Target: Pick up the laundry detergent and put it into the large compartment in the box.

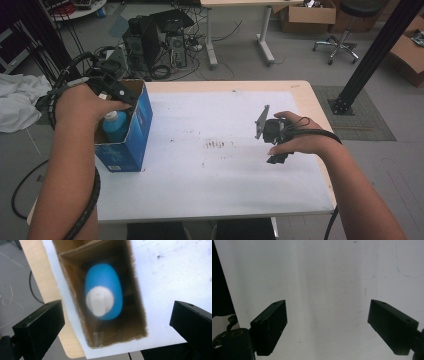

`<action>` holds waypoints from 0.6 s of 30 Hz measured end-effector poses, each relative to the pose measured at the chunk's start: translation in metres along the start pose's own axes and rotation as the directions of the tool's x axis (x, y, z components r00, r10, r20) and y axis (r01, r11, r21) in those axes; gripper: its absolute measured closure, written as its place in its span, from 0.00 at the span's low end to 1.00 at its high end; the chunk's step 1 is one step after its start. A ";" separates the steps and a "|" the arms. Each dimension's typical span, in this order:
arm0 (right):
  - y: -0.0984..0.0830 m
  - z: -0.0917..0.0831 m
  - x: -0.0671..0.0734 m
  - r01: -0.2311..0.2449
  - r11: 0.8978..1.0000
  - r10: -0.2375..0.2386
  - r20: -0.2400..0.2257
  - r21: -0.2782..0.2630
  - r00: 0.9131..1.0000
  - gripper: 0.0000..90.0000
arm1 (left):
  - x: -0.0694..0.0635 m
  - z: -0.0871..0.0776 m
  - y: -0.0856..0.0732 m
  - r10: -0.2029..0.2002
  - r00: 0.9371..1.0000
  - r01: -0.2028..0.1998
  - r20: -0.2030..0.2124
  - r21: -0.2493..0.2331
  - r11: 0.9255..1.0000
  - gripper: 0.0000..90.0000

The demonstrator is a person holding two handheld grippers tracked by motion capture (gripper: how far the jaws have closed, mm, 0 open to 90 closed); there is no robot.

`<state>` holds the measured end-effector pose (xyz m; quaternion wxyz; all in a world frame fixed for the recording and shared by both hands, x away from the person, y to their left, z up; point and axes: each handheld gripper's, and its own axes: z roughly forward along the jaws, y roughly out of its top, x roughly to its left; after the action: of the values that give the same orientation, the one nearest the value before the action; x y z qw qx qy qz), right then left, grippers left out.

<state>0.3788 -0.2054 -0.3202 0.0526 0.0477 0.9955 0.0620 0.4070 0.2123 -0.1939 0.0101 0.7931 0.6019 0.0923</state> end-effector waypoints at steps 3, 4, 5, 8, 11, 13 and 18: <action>0.001 0.000 0.000 0.003 1.000 -0.003 -0.002 0.003 1.000 0.18 | -0.006 -0.005 0.000 0.041 0.999 -0.041 -0.008 -0.008 0.999 0.00; 0.001 -0.001 -0.001 0.003 1.000 -0.003 -0.003 0.004 1.000 0.18 | -0.009 -0.008 0.001 0.062 0.998 -0.062 -0.005 -0.009 0.998 0.00; 0.001 -0.001 -0.001 0.000 1.000 0.000 -0.001 0.003 1.000 0.18 | -0.012 -0.009 0.001 0.090 0.996 -0.090 -0.007 -0.014 0.996 0.00; 0.001 -0.002 -0.001 0.000 1.000 0.000 -0.001 0.004 1.000 0.18 | -0.019 -0.015 0.002 0.145 0.989 -0.145 -0.008 -0.021 0.989 0.00; 0.001 -0.002 -0.002 0.004 1.000 -0.004 -0.005 -0.003 1.000 0.18 | -0.031 -0.021 0.002 0.227 0.974 -0.227 -0.003 -0.041 0.973 0.00; 0.002 -0.003 -0.003 0.010 1.000 -0.010 -0.006 -0.004 1.000 0.18 | -0.044 -0.025 0.001 0.302 0.953 -0.302 -0.009 -0.050 0.952 0.00; 0.002 -0.003 -0.003 0.002 1.000 -0.002 -0.010 0.002 1.000 0.18 | -0.071 -0.033 -0.003 0.429 0.903 -0.427 0.016 -0.069 0.902 0.00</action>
<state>0.3818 -0.2041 -0.3167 0.0477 0.0465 0.9959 0.0613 0.3804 0.1419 -0.1712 0.0244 0.9065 0.4097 0.0993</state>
